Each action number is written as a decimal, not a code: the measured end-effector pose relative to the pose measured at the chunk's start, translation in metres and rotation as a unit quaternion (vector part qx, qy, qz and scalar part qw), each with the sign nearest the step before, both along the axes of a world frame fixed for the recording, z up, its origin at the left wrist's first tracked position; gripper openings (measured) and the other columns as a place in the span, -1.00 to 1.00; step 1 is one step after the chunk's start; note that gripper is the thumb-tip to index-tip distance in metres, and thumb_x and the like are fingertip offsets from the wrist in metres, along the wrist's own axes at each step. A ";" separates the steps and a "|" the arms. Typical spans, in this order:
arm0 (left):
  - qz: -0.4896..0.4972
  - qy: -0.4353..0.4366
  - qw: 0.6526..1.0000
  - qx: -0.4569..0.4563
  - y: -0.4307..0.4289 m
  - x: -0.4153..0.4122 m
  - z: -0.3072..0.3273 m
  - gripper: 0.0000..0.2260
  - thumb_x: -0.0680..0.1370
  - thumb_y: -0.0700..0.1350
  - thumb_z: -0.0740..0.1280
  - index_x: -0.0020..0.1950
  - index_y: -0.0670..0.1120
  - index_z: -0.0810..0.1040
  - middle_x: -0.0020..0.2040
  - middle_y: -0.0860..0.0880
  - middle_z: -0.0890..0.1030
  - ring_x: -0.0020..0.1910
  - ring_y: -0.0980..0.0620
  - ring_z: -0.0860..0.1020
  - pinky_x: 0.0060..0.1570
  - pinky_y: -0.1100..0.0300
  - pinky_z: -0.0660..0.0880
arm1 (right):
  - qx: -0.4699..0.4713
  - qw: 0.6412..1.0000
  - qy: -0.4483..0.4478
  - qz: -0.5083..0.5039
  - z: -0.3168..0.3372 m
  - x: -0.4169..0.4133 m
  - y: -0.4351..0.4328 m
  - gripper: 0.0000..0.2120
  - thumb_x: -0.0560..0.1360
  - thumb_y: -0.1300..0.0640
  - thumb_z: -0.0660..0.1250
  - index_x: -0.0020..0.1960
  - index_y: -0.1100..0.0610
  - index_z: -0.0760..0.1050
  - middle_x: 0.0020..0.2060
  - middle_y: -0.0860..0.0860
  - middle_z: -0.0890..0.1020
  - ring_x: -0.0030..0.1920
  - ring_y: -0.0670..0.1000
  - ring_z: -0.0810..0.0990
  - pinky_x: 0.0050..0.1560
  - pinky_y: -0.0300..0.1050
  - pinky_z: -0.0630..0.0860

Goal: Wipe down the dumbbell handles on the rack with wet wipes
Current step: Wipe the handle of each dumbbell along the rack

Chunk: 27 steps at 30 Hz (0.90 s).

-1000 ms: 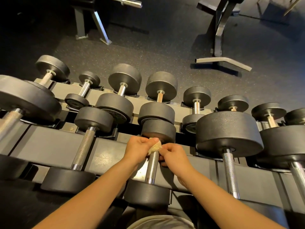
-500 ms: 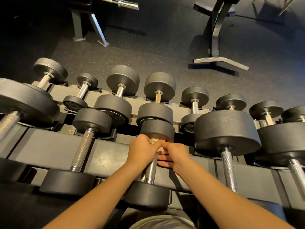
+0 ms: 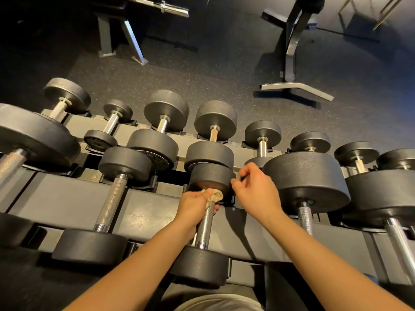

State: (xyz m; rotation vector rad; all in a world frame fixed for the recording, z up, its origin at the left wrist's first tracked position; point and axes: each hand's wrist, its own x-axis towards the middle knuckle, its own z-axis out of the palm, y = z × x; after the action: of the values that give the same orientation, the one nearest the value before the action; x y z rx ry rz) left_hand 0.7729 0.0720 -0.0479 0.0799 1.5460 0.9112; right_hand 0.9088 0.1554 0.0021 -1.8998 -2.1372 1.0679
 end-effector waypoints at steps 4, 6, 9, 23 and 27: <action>0.039 -0.119 0.991 -0.039 0.004 -0.004 0.005 -0.69 0.74 -0.11 0.18 0.12 -0.32 0.59 0.00 -0.32 0.67 -0.11 -0.17 0.68 -0.06 0.06 0.61 | -0.088 0.992 0.042 0.085 0.003 -0.011 0.020 -0.65 0.59 0.03 0.37 0.35 0.00 0.46 -0.26 0.00 0.63 -0.18 -0.01 0.63 0.02 0.07 0.61; 0.046 -0.145 0.986 -0.064 0.006 -0.009 0.005 -0.63 0.75 -0.11 0.10 0.09 -0.33 0.60 -0.01 -0.31 0.69 -0.16 -0.17 0.71 -0.07 0.03 0.63 | -0.123 0.987 0.067 0.078 -0.001 -0.013 0.026 -0.70 0.57 0.05 0.38 0.29 0.00 0.50 -0.24 0.04 0.62 -0.17 0.04 0.62 0.05 0.12 0.62; 0.070 -0.208 0.970 -0.105 0.011 -0.012 0.004 -0.53 0.76 -0.05 0.02 0.14 -0.36 0.59 -0.06 -0.31 0.71 -0.21 -0.20 0.73 -0.18 0.02 0.67 | -0.149 0.981 0.090 0.082 -0.003 -0.011 0.033 -0.75 0.57 0.07 0.41 0.23 0.02 0.53 -0.29 0.00 0.57 -0.28 0.00 0.57 -0.08 0.06 0.63; -0.370 0.520 0.770 -0.005 0.003 0.009 0.007 -0.61 0.69 0.17 0.17 0.07 -0.11 0.61 -0.06 -0.09 0.65 -0.11 -0.05 0.59 -0.16 0.15 0.42 | -0.184 0.970 0.132 0.086 -0.009 -0.002 0.036 -0.73 0.61 0.07 0.39 0.28 0.00 0.48 -0.26 -0.01 0.55 -0.23 0.00 0.60 -0.24 -0.18 0.53; -0.498 0.599 0.626 0.033 0.015 0.014 0.021 -0.68 0.73 0.06 0.16 0.20 -0.09 0.62 0.08 -0.07 0.66 0.07 -0.06 0.63 -0.05 0.15 0.43 | -0.174 0.971 0.138 0.089 -0.012 -0.001 0.036 -0.74 0.60 0.08 0.40 0.27 0.01 0.49 -0.23 0.03 0.58 -0.21 0.02 0.62 -0.21 -0.16 0.54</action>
State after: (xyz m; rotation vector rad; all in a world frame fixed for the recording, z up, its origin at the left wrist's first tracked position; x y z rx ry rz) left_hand 0.7870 0.0872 -0.0273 1.7342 2.1562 -0.1706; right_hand 0.9079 0.1913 -0.0095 -1.5733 -2.0957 1.7304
